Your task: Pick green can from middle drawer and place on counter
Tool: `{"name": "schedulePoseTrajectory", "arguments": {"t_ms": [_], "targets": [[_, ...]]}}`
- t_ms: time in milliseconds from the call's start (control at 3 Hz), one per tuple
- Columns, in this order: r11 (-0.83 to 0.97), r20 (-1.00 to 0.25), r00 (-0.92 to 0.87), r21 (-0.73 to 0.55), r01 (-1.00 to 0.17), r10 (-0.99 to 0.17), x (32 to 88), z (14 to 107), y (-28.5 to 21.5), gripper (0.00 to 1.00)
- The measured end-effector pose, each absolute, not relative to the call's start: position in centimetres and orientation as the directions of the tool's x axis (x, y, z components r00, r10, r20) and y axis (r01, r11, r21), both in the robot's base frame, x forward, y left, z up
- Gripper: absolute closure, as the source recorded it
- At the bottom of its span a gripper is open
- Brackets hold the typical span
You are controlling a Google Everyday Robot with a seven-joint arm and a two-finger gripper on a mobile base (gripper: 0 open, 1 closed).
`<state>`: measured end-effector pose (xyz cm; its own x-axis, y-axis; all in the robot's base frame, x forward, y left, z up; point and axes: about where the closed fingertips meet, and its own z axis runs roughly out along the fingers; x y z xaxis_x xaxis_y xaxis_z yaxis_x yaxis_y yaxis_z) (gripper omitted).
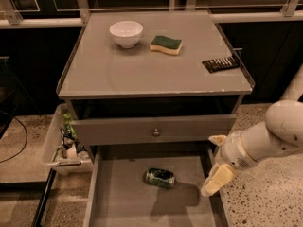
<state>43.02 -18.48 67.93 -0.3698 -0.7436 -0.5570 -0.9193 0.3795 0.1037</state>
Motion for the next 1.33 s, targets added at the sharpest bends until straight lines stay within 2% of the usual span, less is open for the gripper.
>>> {"name": "schedulePoseTrajectory", "arguments": {"t_ms": [667,1333], "targets": [[0.314,-0.645,-0.297,0.092,-0.945,-0.704,44.4,59.4,-16.7,0.00],[0.310,-0.654,-0.284,0.078,-0.947,-0.701,44.9,58.2,-16.4,0.00]]}}
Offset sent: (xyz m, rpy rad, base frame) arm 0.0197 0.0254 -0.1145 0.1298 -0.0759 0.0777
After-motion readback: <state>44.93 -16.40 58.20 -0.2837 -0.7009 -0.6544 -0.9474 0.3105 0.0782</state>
